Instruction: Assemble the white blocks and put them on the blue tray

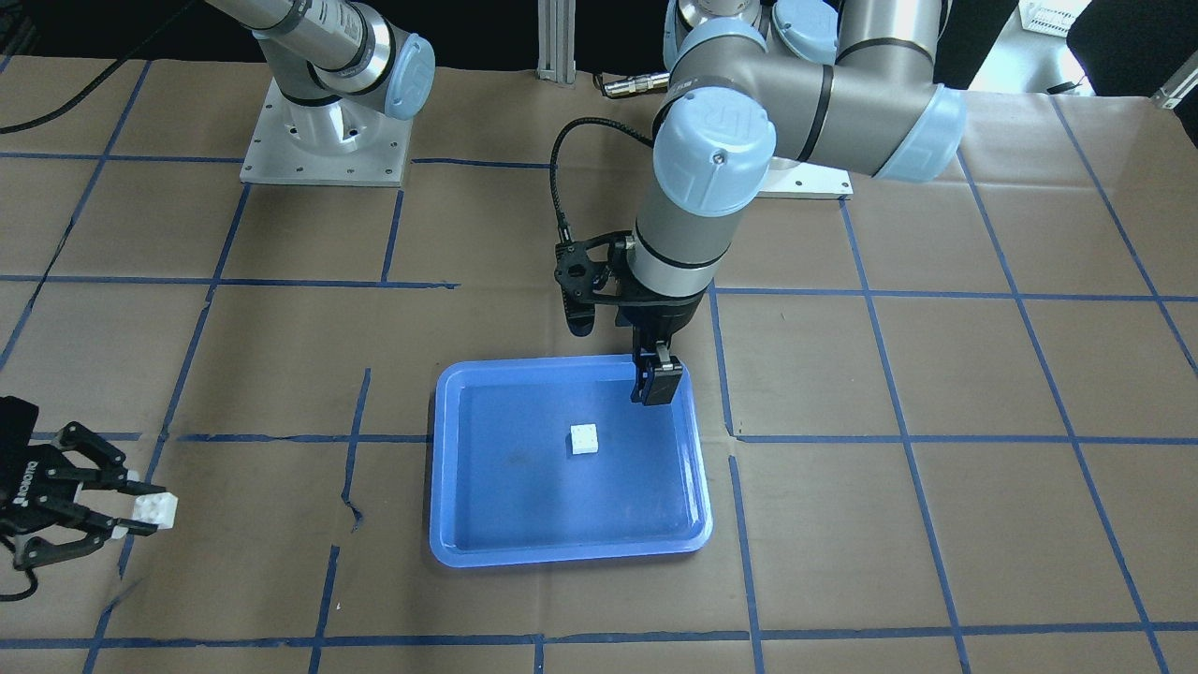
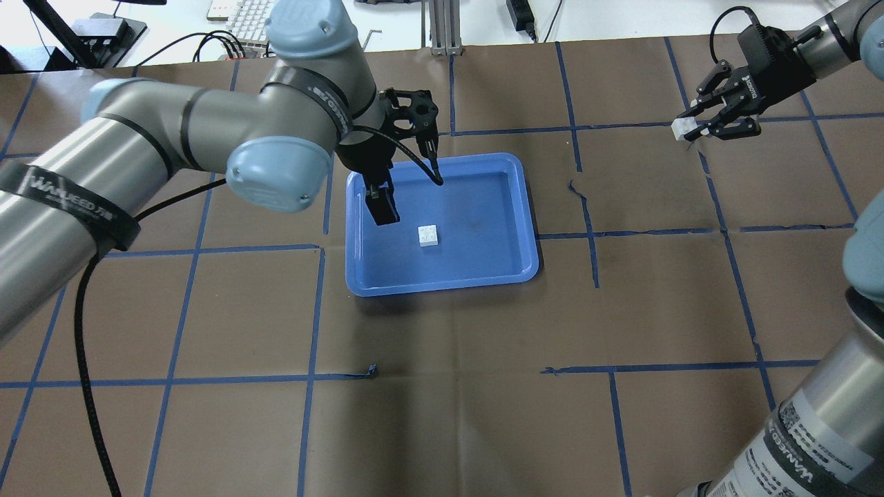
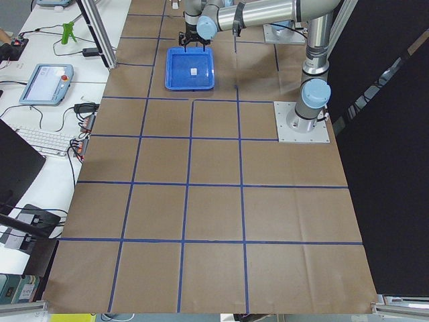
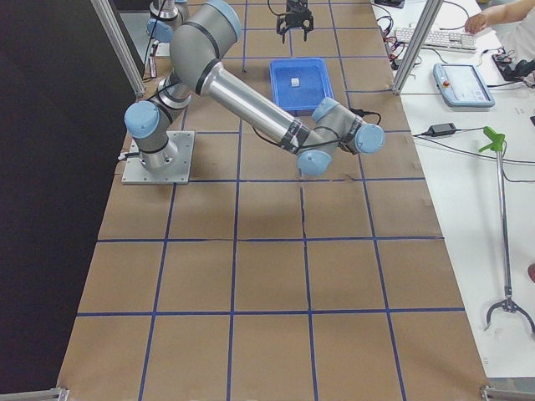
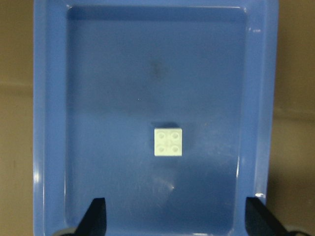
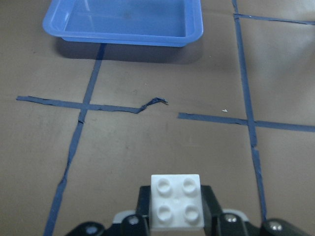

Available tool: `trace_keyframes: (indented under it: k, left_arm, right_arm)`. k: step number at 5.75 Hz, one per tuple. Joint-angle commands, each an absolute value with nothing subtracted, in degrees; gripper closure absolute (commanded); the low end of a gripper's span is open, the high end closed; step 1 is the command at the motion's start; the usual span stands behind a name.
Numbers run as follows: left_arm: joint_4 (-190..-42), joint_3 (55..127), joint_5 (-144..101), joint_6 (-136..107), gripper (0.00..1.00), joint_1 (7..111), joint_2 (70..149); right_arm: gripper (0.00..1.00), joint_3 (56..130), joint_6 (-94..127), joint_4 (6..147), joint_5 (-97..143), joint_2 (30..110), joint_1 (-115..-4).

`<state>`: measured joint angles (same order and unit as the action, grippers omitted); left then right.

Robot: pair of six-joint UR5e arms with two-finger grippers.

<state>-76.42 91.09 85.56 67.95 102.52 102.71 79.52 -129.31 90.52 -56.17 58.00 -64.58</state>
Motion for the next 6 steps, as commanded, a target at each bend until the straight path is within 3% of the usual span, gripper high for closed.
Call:
trace_keyframes:
  k: [1, 3, 6]
  left_arm:
    - [-93.3, 86.5, 86.0, 65.2, 0.01, 98.8, 94.8]
    - [-95.1, 87.1, 92.5, 55.3, 0.01, 92.7, 93.2]
    - [-91.7, 87.6, 92.4, 19.2, 0.01, 92.3, 90.7]
  right_arm:
    - [0.64, 90.8, -124.6, 95.9, -54.8, 65.6, -68.2]
    - [0.64, 97.5, -115.3, 104.9, -54.7, 68.8, -74.8]
    - [0.64, 107.4, -96.6, 128.0, -51.7, 68.6, -86.0]
